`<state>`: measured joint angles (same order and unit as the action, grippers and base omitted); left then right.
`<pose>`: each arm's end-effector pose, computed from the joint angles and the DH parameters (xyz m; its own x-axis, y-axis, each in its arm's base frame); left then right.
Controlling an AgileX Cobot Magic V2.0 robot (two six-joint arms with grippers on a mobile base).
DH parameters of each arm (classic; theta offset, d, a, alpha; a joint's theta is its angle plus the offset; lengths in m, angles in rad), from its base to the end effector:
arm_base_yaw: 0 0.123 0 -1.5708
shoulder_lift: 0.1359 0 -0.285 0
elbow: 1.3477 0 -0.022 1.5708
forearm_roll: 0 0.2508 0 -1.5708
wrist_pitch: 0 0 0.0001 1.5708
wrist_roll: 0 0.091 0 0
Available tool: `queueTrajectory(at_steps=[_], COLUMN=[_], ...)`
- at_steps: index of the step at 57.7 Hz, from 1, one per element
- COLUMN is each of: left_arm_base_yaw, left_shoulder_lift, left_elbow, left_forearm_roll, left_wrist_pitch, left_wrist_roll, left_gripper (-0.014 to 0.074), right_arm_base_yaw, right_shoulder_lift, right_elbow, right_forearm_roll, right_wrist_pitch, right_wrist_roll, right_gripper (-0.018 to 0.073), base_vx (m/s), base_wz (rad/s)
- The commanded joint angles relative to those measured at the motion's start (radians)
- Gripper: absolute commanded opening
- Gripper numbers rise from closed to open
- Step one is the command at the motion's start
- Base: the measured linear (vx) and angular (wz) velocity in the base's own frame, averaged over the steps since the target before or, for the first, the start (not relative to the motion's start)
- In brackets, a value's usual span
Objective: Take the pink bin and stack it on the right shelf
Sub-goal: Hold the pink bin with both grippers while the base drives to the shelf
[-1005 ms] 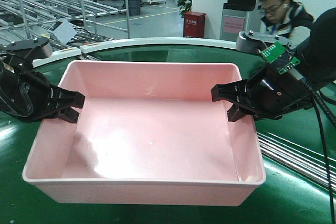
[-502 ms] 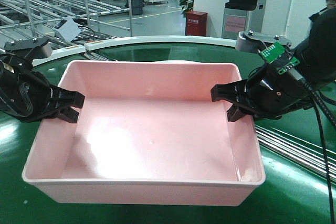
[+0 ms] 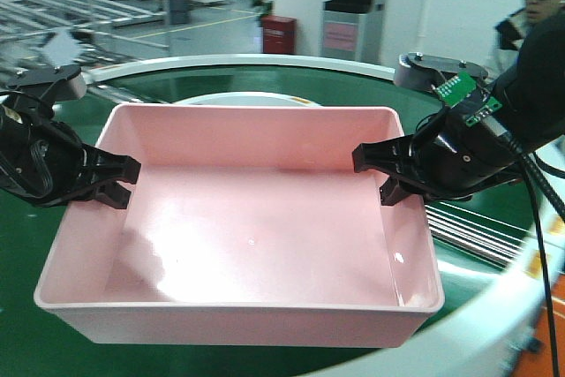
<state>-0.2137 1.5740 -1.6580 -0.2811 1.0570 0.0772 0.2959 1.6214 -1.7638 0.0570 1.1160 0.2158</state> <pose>0.3275 -0.0936 0.4022 -0.7673 0.1032 -0.6329 0.3100 0.9237 -0.2252 0.3329 0.1064 0.4111 -0.7962 0.0063 -0.6050 -0.1362 0.9724 0.1894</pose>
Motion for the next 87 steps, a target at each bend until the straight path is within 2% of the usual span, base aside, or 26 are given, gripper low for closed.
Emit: queueTrajectory(at_steps=[1, 42, 87], left_arm_base_yaw=[-0.007, -0.007, -0.007], left_shoulder_lift=[-0.047, -0.047, -0.047], left_elbow=[-0.032, -0.032, -0.032], left_forearm_roll=[-0.065, -0.065, -0.065], left_wrist_pitch=[-0.046, -0.045, -0.045], left_wrist_roll=[0.02, 0.02, 0.02], left_gripper=[-0.0001, -0.0001, -0.0001], right_arm_base_yaw=[-0.009, -0.009, -0.009], right_shoulder_lift=[-0.048, -0.048, -0.048], right_elbow=[-0.034, -0.034, -0.034], right_forearm_roll=[-0.002, -0.002, -0.001], right_wrist_pitch=[-0.088, -0.076, -0.074], right_wrist_roll=[-0.019, -0.019, -0.019], right_gripper=[-0.0009, -0.0009, -0.0009], base_vx=[-0.17, -0.07, 0.22], base_wz=[-0.62, -0.81, -0.72])
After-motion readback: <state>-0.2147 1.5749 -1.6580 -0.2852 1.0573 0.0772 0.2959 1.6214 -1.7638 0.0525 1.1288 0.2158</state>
